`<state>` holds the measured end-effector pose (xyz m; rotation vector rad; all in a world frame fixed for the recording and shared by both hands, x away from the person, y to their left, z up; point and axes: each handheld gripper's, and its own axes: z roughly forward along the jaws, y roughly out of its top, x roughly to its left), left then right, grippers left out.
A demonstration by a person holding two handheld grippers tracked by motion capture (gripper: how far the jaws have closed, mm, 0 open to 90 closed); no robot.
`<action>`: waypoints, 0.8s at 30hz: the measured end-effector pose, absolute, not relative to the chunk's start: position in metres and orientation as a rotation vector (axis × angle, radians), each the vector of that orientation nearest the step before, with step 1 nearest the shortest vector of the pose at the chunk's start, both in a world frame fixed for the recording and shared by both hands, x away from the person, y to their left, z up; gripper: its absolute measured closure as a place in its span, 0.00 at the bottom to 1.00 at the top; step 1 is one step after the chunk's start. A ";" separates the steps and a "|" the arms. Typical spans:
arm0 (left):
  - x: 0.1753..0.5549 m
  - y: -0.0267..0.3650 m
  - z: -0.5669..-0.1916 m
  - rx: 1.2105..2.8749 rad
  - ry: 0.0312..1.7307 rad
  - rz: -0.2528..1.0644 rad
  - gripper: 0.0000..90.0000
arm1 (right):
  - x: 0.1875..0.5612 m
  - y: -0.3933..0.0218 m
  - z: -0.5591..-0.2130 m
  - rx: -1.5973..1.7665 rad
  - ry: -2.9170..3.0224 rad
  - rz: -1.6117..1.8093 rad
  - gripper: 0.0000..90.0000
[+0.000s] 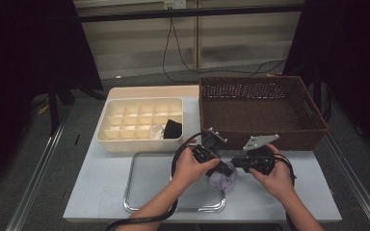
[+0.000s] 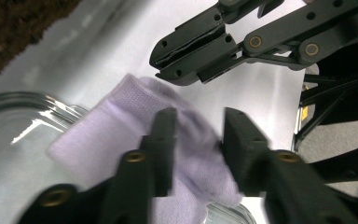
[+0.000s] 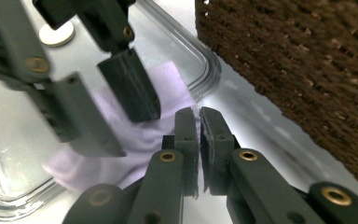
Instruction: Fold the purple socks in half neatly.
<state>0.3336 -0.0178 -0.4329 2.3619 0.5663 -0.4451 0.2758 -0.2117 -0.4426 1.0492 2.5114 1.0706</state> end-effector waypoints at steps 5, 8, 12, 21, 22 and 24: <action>0.331 -0.009 -0.425 2.370 0.560 -0.405 0.53 | 0.276 -0.208 -0.441 1.038 2.503 1.093 0.94; 0.332 0.000 -0.426 2.361 0.582 -0.391 0.50 | 0.275 -0.203 -0.439 1.019 2.510 1.097 0.94; 0.333 0.012 -0.432 2.365 0.621 -0.378 0.47 | 0.272 -0.194 -0.437 0.982 2.524 1.102 0.93; 0.331 0.023 -0.446 2.366 0.660 -0.354 0.37 | 0.273 -0.187 -0.457 0.968 2.617 1.028 1.00; 0.331 0.024 -0.448 2.367 0.657 -0.358 0.36 | 0.273 -0.187 -0.460 0.970 2.625 1.023 1.00; 0.330 0.024 -0.451 2.354 0.676 -0.376 0.31 | 0.273 -0.186 -0.463 0.968 2.632 1.018 1.00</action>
